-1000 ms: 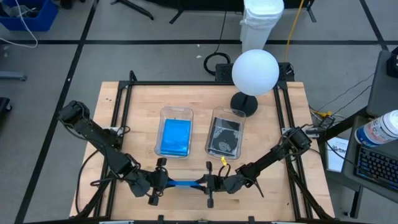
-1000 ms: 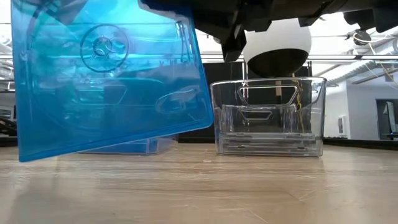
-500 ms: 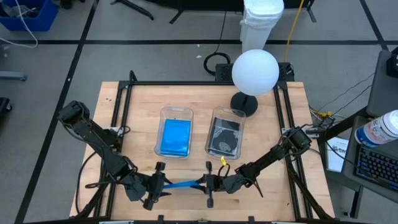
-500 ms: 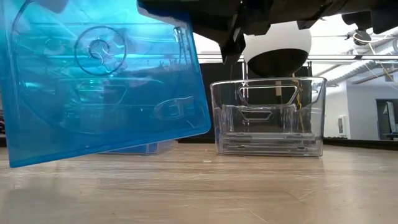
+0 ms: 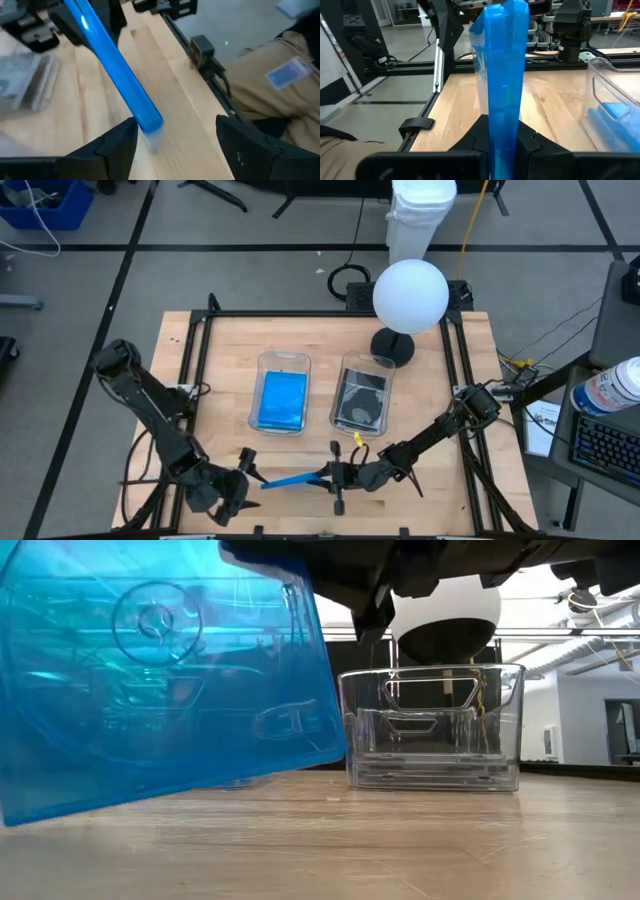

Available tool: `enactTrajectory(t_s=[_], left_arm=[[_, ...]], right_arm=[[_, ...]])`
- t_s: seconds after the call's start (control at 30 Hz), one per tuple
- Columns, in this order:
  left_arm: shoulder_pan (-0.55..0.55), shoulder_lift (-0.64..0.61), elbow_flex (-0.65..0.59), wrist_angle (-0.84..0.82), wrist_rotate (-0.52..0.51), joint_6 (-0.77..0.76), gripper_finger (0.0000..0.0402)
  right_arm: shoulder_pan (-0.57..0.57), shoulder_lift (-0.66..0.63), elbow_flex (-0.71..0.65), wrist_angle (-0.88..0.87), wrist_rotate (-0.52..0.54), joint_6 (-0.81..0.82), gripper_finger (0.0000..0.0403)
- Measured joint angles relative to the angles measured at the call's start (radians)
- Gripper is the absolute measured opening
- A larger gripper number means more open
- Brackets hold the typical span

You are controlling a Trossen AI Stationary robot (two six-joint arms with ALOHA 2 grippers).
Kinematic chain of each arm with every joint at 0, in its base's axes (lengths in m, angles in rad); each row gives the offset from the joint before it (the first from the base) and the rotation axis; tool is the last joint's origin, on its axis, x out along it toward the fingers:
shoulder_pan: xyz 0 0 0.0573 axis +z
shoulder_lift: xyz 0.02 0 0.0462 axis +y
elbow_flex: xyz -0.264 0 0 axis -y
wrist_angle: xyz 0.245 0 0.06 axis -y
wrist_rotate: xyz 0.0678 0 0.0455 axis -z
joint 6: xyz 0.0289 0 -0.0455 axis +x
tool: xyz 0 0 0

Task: Pick & place jewel cases by type
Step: Put the blue CD case into the left transparent bin

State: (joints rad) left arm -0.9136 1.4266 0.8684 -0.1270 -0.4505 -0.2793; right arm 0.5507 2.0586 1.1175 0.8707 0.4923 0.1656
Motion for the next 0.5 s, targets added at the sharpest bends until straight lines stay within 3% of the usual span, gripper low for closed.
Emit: enactTrajectory(t_s=[0.23,0.5], left_arm=[[-0.103,-0.037,-0.001,-0.180,0.016,-0.219,0.0268],[-0.279,-0.034,-0.070,-0.150,-0.068,-0.240,0.0229]], right_arm=[[-0.002,0.000,-0.002,0.004,-0.027,-0.023,0.0031],[-0.018,-0.029,0.011,0.084,-0.077,-0.111,0.0021]])
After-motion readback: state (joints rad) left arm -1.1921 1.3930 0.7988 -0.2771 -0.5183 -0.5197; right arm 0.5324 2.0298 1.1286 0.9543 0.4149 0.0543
